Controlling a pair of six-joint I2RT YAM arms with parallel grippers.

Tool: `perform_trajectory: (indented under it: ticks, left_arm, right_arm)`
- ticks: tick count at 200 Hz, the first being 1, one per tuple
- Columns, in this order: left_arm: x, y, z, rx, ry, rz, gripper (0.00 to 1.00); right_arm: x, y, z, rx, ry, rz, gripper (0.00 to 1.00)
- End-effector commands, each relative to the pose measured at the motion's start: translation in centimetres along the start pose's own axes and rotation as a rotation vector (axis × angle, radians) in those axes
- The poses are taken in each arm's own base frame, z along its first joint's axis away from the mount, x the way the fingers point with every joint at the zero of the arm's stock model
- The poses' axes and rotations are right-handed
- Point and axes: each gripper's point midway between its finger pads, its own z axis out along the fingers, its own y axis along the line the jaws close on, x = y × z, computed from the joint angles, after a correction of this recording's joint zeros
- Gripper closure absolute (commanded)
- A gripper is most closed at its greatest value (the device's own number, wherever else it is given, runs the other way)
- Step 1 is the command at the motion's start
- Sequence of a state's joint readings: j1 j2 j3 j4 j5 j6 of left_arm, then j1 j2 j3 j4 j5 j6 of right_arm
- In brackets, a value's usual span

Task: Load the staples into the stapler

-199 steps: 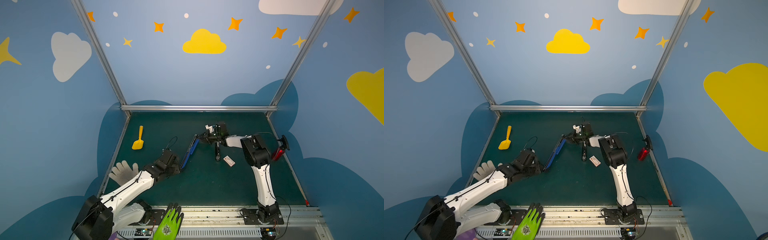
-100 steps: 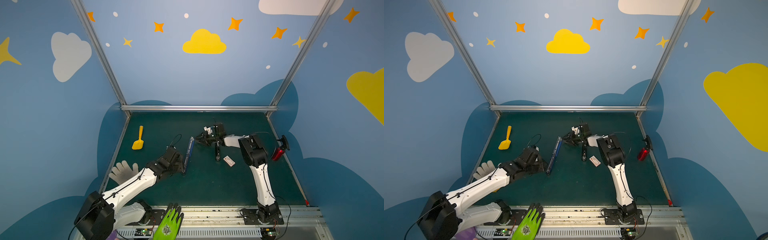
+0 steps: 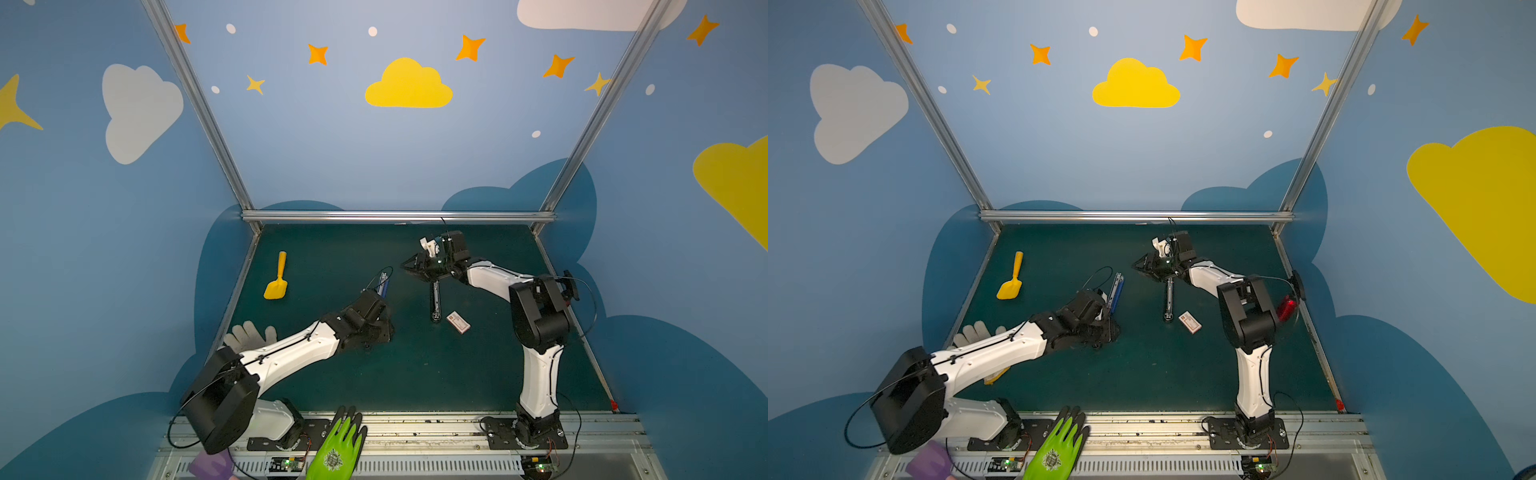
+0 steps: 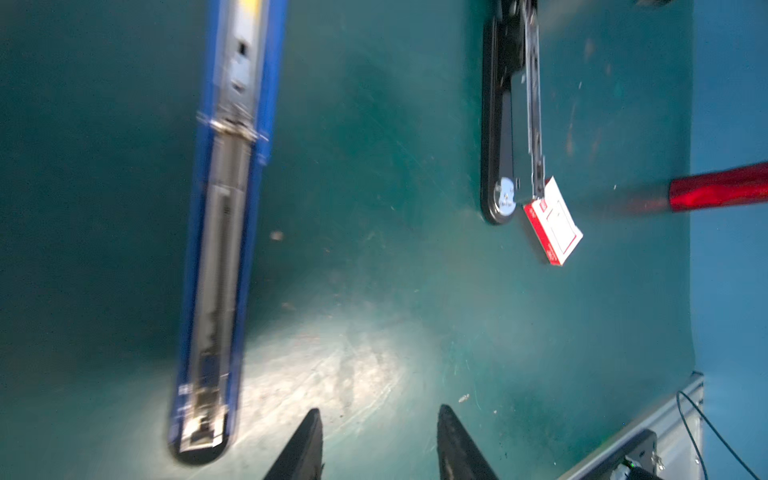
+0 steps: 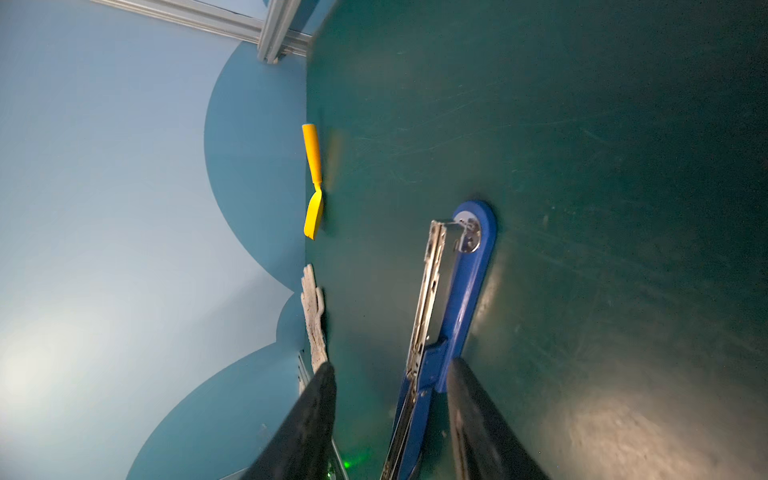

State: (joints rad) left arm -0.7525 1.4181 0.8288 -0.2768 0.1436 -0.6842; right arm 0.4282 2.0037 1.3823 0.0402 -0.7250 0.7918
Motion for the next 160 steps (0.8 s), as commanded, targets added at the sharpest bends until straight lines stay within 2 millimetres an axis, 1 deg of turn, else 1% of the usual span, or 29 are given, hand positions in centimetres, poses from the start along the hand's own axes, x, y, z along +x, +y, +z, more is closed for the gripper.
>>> perform_trajectory:
  ticks: [1,30,38,57,80,104,127,160]
  left_arm:
    - [0.3,-1.0,1.6,0.032,0.049,0.015,0.54]
    - [0.1,0.7,3.4,-0.057,0.060,0.005,0.54]
    - [-0.1,1.4,3.6,-0.092,0.051,-0.005,0.54]
    - [-0.4,3.9,4.0,-0.204,0.033,-0.047,0.54]
    - [-1.1,6.0,3.5,-0.281,-0.005,-0.083,0.53]
    - [-2.4,8.3,2.7,-0.336,-0.046,-0.142,0.54]
    - [-3.6,10.2,2.0,-0.355,-0.074,-0.186,0.54]
    - [-6.2,13.2,0.9,-0.405,-0.142,-0.256,0.54]
  right_arm:
    - [1.6,-0.8,-1.7,0.045,0.015,-0.019,0.55]
    - [3.1,-1.4,-3.7,0.058,0.009,-0.011,0.54]
    - [3.5,-1.7,-4.3,0.065,0.008,-0.008,0.54]
    - [4.6,-2.1,-5.5,0.076,0.004,-0.004,0.54]
    - [5.7,-2.2,-6.7,0.092,0.003,-0.012,0.53]
    - [6.5,-2.0,-7.8,0.104,0.002,-0.027,0.53]
    - [6.9,-1.7,-8.6,0.111,-0.002,-0.041,0.53]
    - [7.3,-1.4,-9.4,0.107,-0.013,-0.045,0.53]
